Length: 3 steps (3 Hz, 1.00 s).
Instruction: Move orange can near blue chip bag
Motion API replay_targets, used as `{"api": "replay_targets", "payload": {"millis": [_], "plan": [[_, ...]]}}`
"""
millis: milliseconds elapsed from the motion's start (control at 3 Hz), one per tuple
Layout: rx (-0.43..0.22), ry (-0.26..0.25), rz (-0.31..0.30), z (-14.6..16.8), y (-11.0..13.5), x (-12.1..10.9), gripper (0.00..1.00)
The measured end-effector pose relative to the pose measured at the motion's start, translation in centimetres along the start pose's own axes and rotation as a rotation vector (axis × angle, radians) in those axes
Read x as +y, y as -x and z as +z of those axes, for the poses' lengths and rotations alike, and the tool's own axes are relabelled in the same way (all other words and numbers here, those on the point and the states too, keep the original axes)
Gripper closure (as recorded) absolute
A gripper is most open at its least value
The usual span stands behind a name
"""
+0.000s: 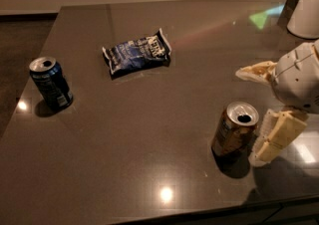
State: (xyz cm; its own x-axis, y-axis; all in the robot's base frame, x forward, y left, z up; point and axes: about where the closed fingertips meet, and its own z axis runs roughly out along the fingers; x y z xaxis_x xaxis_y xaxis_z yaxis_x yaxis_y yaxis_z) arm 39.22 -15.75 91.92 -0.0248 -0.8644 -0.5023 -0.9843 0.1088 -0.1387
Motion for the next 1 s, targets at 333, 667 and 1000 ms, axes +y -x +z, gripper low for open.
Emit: {"api": "replay_targets", "payload": {"millis": [333,667,1000], "plan": [[-0.031,0.003,0.005,0.77,-0.15,-0.01,0.00],[-0.057,0.017,0.011,0.89,0.02,0.12,0.15],[-0.084,0.037,0.016,0.80,0.24,0.27,0.38]]}}
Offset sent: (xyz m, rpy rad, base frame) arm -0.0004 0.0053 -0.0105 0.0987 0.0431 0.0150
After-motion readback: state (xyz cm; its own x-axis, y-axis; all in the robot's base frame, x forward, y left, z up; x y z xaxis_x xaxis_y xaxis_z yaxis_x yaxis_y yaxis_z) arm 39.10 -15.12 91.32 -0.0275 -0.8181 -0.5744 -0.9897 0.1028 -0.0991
